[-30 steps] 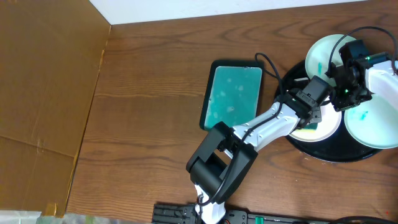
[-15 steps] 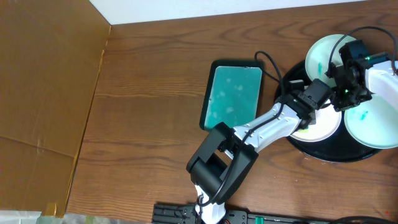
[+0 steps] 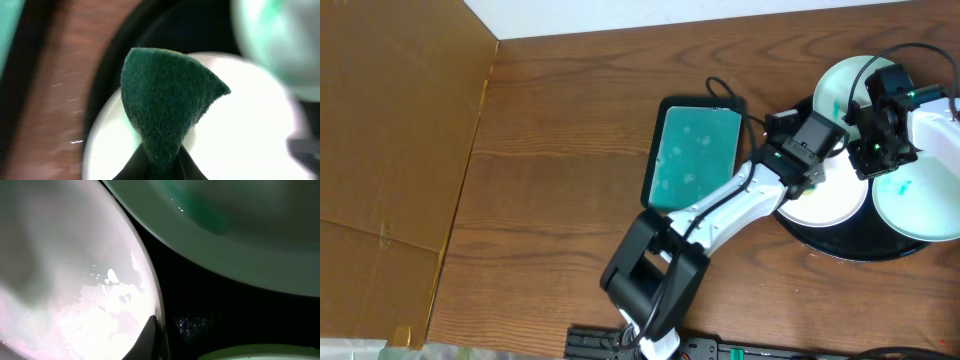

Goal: Clean dirty plates on tray and stack at the side
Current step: 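Hold the plate with the right gripper and scrub it with the left-held sponge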

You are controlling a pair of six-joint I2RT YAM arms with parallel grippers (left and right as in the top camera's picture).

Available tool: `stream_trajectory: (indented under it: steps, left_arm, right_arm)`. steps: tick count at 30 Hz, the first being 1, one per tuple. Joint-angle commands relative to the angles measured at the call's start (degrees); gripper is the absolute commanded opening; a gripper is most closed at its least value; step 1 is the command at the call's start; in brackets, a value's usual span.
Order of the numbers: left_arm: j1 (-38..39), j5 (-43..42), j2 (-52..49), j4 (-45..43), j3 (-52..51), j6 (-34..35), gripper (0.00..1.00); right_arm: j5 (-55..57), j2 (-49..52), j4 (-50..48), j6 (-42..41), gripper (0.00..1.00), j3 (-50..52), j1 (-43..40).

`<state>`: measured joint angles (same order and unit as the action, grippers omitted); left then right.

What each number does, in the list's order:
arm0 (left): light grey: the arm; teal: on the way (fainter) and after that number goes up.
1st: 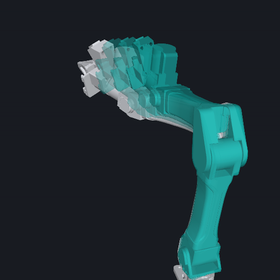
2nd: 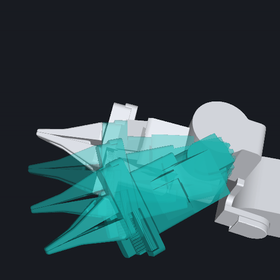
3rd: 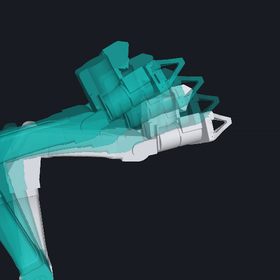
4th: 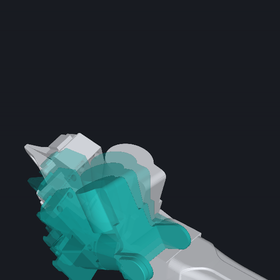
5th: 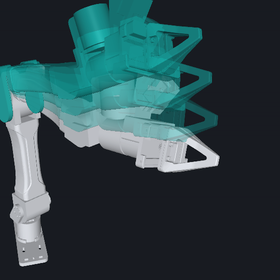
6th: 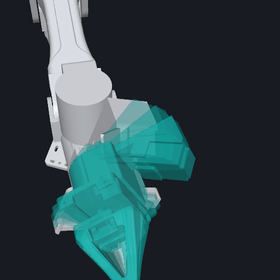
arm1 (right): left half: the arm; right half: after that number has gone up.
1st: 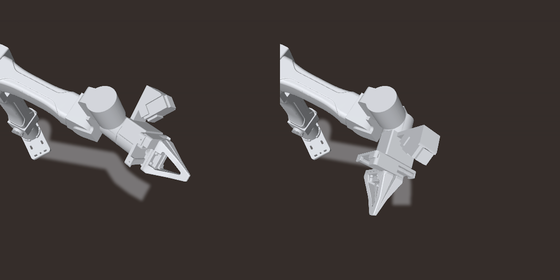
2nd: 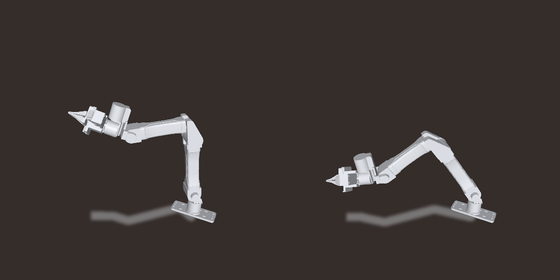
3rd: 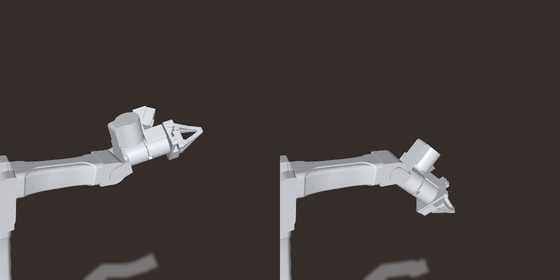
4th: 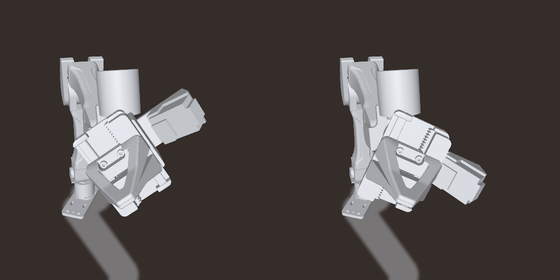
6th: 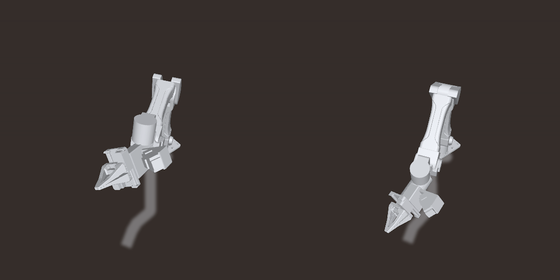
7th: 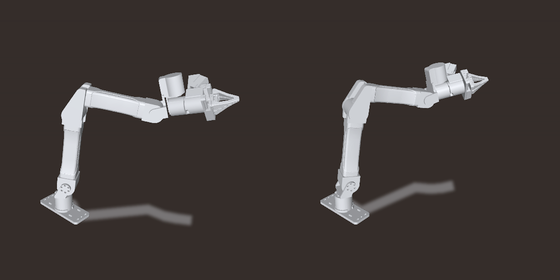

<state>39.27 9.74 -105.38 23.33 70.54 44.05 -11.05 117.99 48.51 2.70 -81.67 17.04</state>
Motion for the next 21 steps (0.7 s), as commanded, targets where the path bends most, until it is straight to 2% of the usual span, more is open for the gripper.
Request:
stream_trajectory:
  steps: [1,7,10,12,13,14,16,21]
  left_arm:
    - [0.09,-9.20,0.55,-2.05,0.55,4.13,0.09]
    - [0.07,-9.07,-3.10,-3.34,0.55,5.27,0.11]
    - [-0.57,-7.61,-5.31,-3.26,0.55,4.90,0.17]
    - [-1.03,-7.13,-5.77,-2.91,0.55,4.00,0.37]
    - [-1.27,-7.17,-5.77,-2.86,0.55,2.64,0.50]
    - [-1.40,-7.17,-5.75,-2.86,0.55,1.31,0.56]
    - [-1.62,-7.17,-5.33,-2.64,0.57,-0.85,0.59]
    - [-1.64,-7.17,-2.82,-1.95,0.57,-1.86,0.59]
  right_arm:
    - [-0.79,0.42,0.13,-0.11,0.02,1.03,-0.13]
    - [-0.79,0.44,0.13,-0.11,0.02,1.03,-0.13]
    - [-0.79,0.44,0.13,-0.11,0.01,1.03,-0.13]
    - [-0.79,0.44,0.15,-0.09,0.02,1.03,-0.13]
    - [-0.79,0.44,0.15,-0.11,0.02,1.03,-0.13]
    - [-0.79,0.44,0.15,-0.09,0.02,1.03,-0.13]
    - [-0.79,0.44,0.13,-0.09,0.02,1.03,-0.13]
    - [-0.79,0.44,0.09,-0.09,0.02,1.03,-0.13]
